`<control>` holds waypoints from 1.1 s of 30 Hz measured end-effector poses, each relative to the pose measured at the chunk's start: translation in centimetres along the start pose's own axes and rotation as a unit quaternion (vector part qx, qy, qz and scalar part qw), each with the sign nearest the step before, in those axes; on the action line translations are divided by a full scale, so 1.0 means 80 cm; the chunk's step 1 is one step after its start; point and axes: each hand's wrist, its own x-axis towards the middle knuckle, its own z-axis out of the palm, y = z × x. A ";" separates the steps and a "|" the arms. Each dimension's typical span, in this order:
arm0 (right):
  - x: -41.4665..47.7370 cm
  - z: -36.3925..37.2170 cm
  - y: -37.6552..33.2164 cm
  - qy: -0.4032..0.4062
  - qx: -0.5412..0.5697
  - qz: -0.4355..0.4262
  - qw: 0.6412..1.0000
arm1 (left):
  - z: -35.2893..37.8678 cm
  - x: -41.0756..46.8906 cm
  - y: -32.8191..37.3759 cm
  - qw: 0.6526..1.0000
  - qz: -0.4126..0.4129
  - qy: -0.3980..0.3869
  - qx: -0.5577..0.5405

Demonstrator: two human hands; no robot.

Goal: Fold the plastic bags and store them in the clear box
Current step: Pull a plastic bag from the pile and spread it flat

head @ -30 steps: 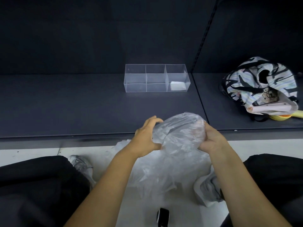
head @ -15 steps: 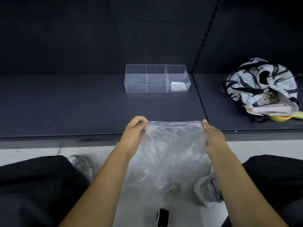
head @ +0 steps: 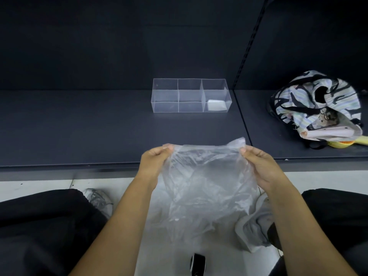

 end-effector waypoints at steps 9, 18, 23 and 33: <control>0.006 0.020 0.010 0.060 -0.112 -0.098 0.987 | -0.015 0.015 0.000 0.996 -0.025 0.057 0.065; -0.008 0.067 -0.004 -0.091 -0.162 -0.143 0.972 | 0.051 -0.018 0.051 0.942 0.183 -0.139 0.245; -0.010 0.080 -0.008 -0.115 -0.171 -0.138 0.969 | 0.060 -0.015 0.053 0.973 0.132 -0.154 0.111; 0.050 0.017 -0.022 -0.086 -0.311 -0.029 0.946 | 0.006 0.052 0.051 0.995 0.005 -0.063 -0.080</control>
